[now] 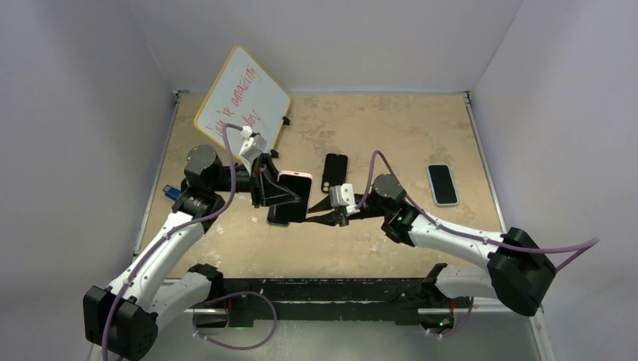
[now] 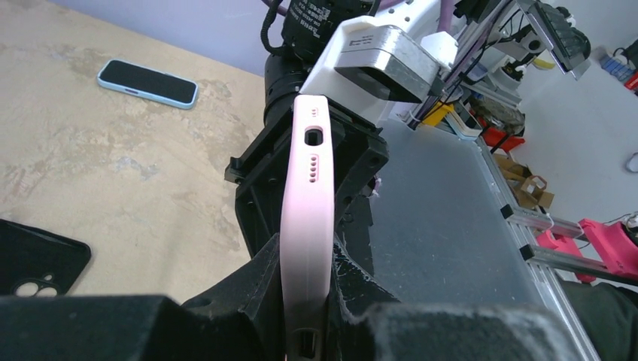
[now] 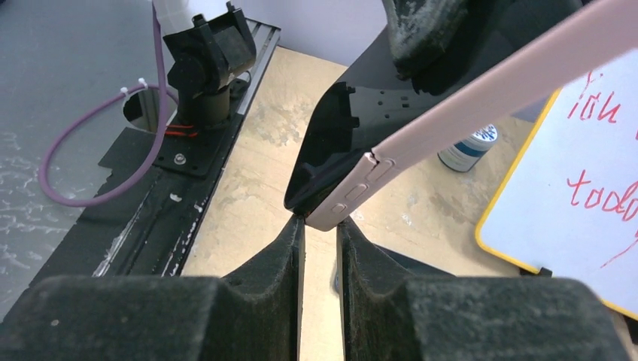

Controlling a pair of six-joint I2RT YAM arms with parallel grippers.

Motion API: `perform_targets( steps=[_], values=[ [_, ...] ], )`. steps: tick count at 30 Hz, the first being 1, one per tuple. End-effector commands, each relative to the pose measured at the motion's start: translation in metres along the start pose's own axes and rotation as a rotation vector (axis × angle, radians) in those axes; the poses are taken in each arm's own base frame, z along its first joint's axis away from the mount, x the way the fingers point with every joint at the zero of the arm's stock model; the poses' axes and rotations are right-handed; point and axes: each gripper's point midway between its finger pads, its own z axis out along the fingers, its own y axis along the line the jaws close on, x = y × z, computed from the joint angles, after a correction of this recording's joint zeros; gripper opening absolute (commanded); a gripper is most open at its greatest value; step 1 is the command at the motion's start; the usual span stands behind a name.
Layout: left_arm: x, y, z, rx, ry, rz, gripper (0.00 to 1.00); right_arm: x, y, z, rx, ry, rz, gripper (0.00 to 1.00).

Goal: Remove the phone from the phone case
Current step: Remove the phone case from the phone.

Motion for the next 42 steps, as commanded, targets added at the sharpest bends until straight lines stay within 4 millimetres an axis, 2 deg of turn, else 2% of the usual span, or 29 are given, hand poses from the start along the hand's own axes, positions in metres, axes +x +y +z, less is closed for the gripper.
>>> perform_targets(
  steps=[1, 7, 11, 16, 21, 27, 35, 42],
  values=[
    [-0.009, -0.017, -0.001, 0.059, -0.013, 0.057, 0.00, -0.029, -0.023, -0.001, 0.081, -0.095, -0.043, 0.19],
    [-0.005, -0.007, 0.001, 0.034, -0.022, 0.010, 0.00, -0.047, -0.028, -0.001, 0.110, -0.190, 0.051, 0.19],
    [0.011, 0.001, 0.005, 0.024, -0.039, -0.099, 0.00, -0.057, -0.032, 0.000, 0.128, -0.250, 0.132, 0.20],
    [0.025, 0.001, 0.017, 0.028, -0.047, -0.147, 0.00, -0.058, -0.041, -0.001, 0.185, -0.269, 0.205, 0.20],
    [0.033, 0.004, 0.029, 0.007, -0.043, -0.166, 0.00, -0.063, -0.053, -0.011, 0.272, -0.300, 0.253, 0.20],
    [0.045, 0.019, 0.033, -0.068, -0.053, -0.205, 0.00, -0.078, -0.053, -0.027, 0.307, -0.360, 0.268, 0.21],
    [0.065, 0.018, 0.046, -0.033, -0.056, -0.264, 0.00, -0.091, -0.051, -0.041, 0.319, -0.413, 0.282, 0.23],
    [0.083, 0.043, 0.051, -0.115, -0.051, -0.331, 0.00, -0.089, -0.048, -0.047, 0.320, -0.425, 0.316, 0.24]
  ],
)
